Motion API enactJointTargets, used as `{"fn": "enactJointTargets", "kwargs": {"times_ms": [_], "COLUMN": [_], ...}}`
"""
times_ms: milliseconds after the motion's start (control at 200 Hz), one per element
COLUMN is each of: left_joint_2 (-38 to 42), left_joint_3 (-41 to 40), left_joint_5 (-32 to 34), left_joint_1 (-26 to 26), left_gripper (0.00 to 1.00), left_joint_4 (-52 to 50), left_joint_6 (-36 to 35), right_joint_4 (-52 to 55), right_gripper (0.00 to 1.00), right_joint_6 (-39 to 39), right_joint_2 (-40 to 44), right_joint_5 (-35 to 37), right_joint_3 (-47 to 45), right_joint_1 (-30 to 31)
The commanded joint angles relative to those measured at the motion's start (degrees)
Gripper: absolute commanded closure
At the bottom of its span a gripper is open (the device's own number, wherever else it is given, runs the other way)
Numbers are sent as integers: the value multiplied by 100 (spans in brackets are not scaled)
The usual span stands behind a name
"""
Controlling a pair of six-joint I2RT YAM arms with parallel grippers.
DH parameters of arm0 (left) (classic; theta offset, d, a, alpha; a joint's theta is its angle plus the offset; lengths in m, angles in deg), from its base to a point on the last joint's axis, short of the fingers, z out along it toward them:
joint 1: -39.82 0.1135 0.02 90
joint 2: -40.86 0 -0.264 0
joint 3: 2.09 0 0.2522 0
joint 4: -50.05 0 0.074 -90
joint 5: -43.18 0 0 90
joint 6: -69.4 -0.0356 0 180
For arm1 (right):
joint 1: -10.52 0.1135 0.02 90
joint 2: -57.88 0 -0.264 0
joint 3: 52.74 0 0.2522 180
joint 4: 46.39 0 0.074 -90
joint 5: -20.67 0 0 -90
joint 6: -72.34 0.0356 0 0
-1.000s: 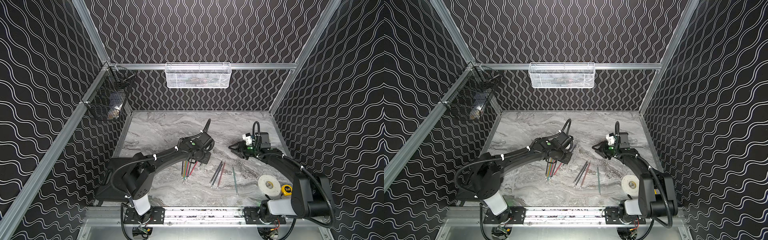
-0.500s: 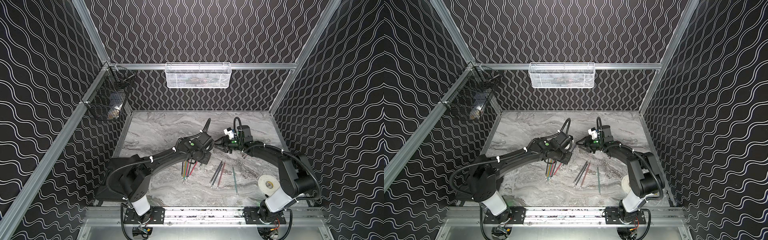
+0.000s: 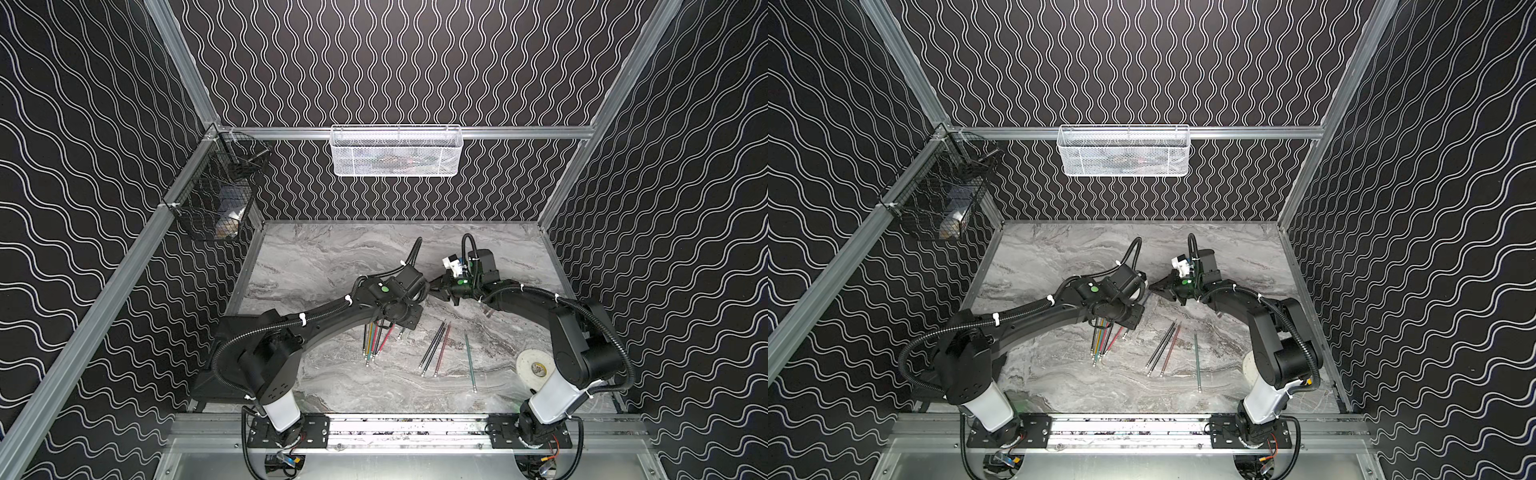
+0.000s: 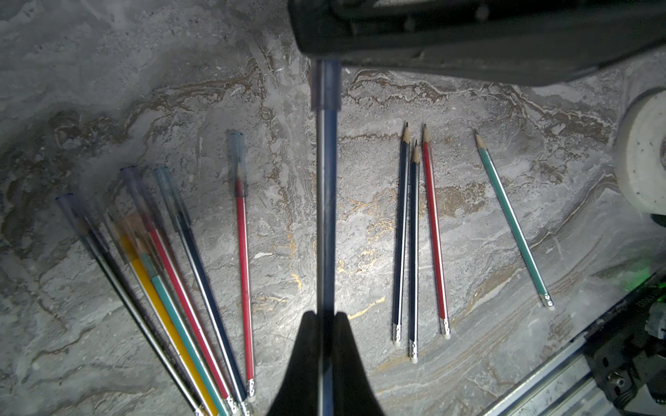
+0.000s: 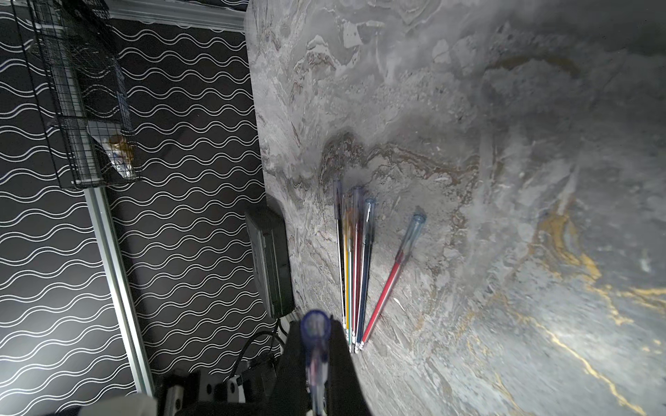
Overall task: Remove the protective cover of the pencils
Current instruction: Remove the protective sleeve from the pencil.
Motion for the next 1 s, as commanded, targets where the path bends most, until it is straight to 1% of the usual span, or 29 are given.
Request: {"fn": "enactJointTargets", "kwargs": {"times_ms": [0, 35, 100, 150, 340, 415, 500, 570, 675, 715, 740, 786, 831, 906, 991], "left_joint_2": [66, 66, 76, 83, 57, 71, 70, 75, 75, 70, 66, 74, 75, 99, 110], "left_joint_3": [48, 39, 22, 13, 5, -21, -7, 11, 13, 4, -4, -22, -38, -49, -49], "left_joint_5": [-40, -49, -77, -46, -31, -54, -85, -101, -111, -124, -136, -163, -180, -190, -177], "left_joint_1": [-16, -14, -14, -16, -15, -14, -22, -14, -14, -14, -14, -16, -14, -14, -14], "left_gripper": [97, 94, 82, 77, 76, 80, 92, 100, 100, 100, 100, 100, 100, 100, 100], "left_joint_4": [-54, -42, -29, -38, -73, -48, -52, -63, -68, -65, -58, -41, -27, -22, -29], "left_joint_6": [6, -12, -31, -27, -31, -26, -29, -38, -49, -53, -50, -49, -44, -32, -39], "right_joint_4": [-226, -244, -222, -132, 24, 36, 32, 78, 147, 147, 160, 162, 177, 191, 172], "right_gripper": [100, 100, 100, 100, 100, 100, 100, 100, 99, 94, 87, 79, 74, 72, 73], "right_joint_6": [134, 154, 155, 122, 35, 36, 37, 5, -44, -45, -36, -31, -27, -29, -7], "right_joint_2": [20, 32, 76, 123, 201, 191, 200, 213, 239, 244, 244, 244, 237, 218, 192], "right_joint_5": [-19, -32, -41, -17, 29, 38, 60, 87, 117, 108, 116, 125, 141, 143, 126], "right_joint_3": [29, 28, 41, 67, 126, 123, 100, 114, 128, 129, 133, 142, 156, 186, 216], "right_joint_1": [4, 9, 0, -3, 0, 2, -2, 0, 1, 1, 4, -7, 4, -3, 4]}}
